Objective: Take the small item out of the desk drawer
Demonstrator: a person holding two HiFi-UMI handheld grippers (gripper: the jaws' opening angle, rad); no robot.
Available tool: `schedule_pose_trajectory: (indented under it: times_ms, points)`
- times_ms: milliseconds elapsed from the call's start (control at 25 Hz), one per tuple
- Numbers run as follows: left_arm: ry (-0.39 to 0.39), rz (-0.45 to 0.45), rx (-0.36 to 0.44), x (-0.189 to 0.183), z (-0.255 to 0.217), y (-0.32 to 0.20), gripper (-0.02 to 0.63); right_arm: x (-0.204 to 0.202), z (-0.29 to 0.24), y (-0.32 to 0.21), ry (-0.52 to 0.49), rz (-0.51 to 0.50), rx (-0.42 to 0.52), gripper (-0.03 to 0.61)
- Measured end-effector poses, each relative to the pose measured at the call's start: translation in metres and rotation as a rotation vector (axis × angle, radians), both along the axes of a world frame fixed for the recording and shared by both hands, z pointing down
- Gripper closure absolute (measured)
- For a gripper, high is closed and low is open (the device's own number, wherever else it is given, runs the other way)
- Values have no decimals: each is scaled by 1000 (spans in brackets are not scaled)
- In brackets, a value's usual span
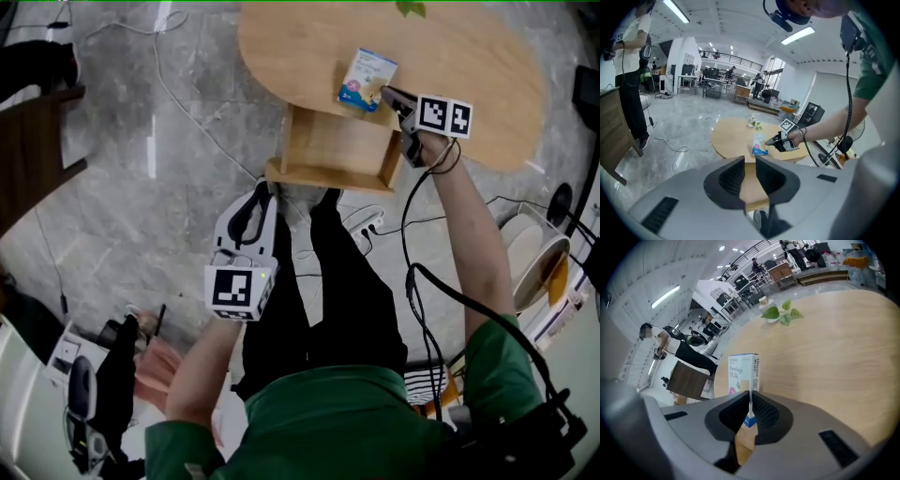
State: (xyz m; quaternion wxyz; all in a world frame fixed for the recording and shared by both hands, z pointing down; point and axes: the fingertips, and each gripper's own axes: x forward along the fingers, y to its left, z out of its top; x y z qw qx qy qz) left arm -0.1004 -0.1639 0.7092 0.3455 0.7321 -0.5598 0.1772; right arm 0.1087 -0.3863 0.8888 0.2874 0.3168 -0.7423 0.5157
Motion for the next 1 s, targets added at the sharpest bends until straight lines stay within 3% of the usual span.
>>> schedule_pose_trajectory:
  times_ms: [160, 320, 360, 440, 520, 720, 1000]
  points:
    - [-17, -17, -2, -6, 6, -1, 529, -6, 11, -20, 16, 21, 3, 534]
    - [-10, -28, -7, -2, 7, -2, 529, -5, 18, -38, 43, 110, 56, 534]
    - [-12, -24, -7, -1, 6, -2, 529, -4, 17, -41, 58, 119, 82, 524]
    - [-21, -14, -2, 1, 4, -3, 529, -2, 10, -45, 80, 125, 130, 414]
    - [-26, -6, 10, 1, 0, -6, 529, 3, -4, -46, 91, 140, 176, 413]
    - [-31, 0, 66, 0, -27, -24, 529, 11, -75, -42, 115, 151, 361, 490]
    - [-47, -3, 169, -7, -127, -55, 529, -9, -218, 6, 108, 102, 538, 523]
